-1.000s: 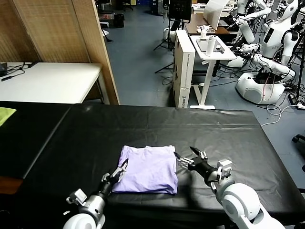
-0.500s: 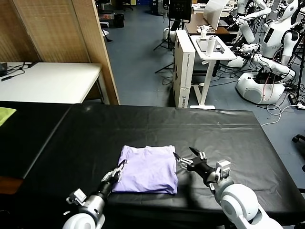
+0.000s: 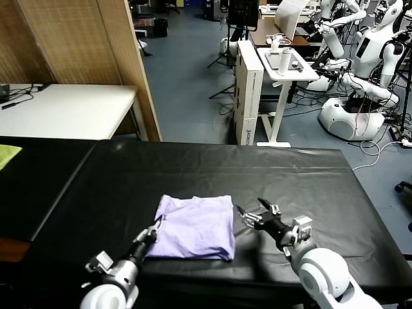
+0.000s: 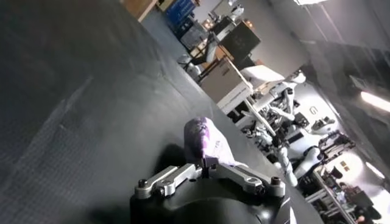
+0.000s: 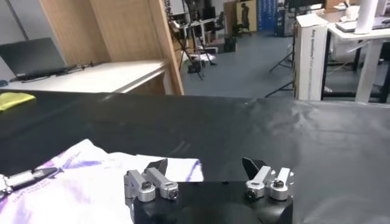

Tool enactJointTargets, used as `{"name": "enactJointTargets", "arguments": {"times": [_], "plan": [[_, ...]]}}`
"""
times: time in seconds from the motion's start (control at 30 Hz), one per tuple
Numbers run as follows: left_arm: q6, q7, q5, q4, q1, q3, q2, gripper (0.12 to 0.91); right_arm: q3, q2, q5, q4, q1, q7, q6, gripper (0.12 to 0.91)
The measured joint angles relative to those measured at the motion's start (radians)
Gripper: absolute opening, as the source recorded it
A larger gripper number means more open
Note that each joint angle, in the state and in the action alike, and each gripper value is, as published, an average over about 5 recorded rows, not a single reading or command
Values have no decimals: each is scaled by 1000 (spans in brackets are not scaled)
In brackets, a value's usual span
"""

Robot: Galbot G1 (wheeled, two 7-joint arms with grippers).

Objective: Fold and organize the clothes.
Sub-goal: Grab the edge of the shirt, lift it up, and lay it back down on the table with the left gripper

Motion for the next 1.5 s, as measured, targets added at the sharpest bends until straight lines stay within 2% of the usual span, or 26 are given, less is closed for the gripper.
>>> {"name": "enactJointTargets", "arguments": {"times": [0.17,0.5,0.73,0.87,1.0,1.13,1.3,1.5], "plan": [[-10,0,42,-12,-4,-45,81,154,1,8,-22,-9,-4,2,2,907],[-5,-5,3,-16,38,-190,357,154,-3,26,-40,-27,-2,11,3,907],[-5,-27,8,-30,59,-309,521,154,-4,39,-44,-35,-3,12,4,907],[-3,-41,13,-64,75,-361,580,154,-4,43,-46,-38,-5,12,5,907],[18,-75,13,-123,86,-373,591,154,-4,46,-51,-38,-10,12,7,907],[75,-139,-3,-208,78,-327,560,154,2,50,-58,-34,-20,12,8,907],[143,-206,7,-304,43,-171,468,154,20,52,-64,-18,-40,12,7,907],[159,-236,47,-304,-21,71,327,154,39,53,-71,-12,-55,12,6,907]]}}
